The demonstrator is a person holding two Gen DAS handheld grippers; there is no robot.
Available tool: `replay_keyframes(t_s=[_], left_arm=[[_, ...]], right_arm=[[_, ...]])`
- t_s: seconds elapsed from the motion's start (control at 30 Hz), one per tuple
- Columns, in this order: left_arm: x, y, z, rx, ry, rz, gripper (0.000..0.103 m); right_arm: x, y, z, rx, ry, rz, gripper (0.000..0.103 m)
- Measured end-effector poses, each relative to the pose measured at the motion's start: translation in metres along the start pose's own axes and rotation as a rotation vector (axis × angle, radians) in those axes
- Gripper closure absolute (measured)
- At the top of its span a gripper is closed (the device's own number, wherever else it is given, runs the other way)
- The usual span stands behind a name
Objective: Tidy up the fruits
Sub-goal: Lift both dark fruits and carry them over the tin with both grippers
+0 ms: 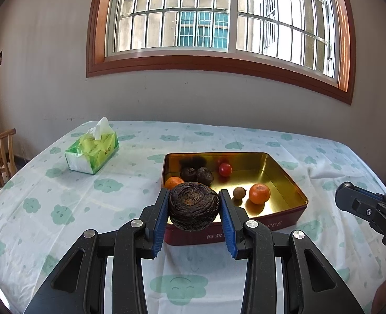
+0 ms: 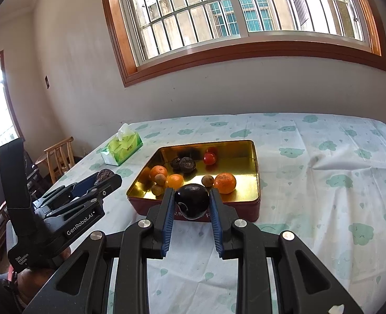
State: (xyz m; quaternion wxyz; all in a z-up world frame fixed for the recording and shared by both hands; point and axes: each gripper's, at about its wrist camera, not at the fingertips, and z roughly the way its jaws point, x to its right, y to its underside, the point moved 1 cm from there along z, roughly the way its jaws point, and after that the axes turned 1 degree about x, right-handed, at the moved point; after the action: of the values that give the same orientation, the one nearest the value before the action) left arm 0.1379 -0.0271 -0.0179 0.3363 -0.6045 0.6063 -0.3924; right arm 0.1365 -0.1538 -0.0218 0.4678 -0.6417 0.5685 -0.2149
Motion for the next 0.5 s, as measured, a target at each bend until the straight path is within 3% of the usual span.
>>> replay_keyframes(t_s=[0.5], left_arm=[[0.004, -0.009, 0.02, -0.008, -0.005, 0.009, 0.065]], right_arm=[[0.006, -0.008, 0.019, -0.006, -0.005, 0.01, 0.079]])
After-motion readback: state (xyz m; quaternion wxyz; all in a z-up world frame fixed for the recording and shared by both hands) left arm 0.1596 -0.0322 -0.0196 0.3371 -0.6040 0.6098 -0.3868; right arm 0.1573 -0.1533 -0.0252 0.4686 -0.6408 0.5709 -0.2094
